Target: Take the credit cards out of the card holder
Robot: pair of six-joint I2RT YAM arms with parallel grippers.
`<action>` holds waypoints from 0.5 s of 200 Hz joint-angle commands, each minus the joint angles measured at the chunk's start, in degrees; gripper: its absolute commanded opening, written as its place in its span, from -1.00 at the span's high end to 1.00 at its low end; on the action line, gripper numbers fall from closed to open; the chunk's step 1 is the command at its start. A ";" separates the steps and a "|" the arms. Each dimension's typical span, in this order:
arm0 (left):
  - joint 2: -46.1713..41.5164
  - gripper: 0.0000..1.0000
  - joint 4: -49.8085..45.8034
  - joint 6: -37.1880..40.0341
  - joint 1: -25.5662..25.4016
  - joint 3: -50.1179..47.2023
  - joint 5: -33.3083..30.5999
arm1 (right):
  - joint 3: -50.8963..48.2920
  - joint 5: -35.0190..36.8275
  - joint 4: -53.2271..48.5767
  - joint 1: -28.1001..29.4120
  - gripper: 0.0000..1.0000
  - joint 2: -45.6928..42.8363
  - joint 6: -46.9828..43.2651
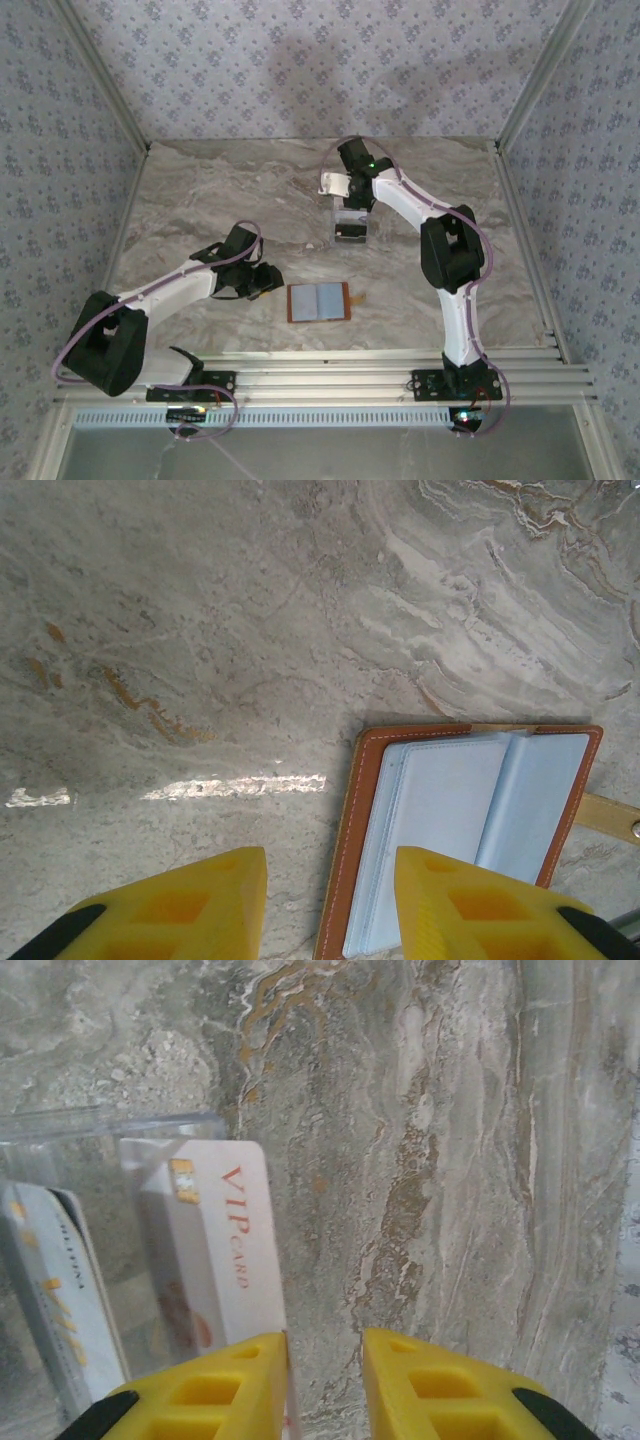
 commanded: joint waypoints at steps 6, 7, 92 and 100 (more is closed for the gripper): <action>-0.81 0.21 -0.59 -0.05 0.31 0.00 0.45 | 1.58 0.38 0.82 -0.35 0.45 0.19 0.87; -0.81 0.21 -0.59 -0.04 0.35 0.00 0.45 | 1.61 0.41 0.78 -0.39 0.45 0.24 0.87; -0.54 0.21 -0.42 0.03 0.38 -0.12 0.72 | 1.11 -0.25 -2.70 -0.51 0.44 1.05 0.72; -0.64 0.21 -0.24 0.04 0.33 -0.09 0.76 | 1.13 0.13 -2.36 -0.44 0.45 0.29 1.51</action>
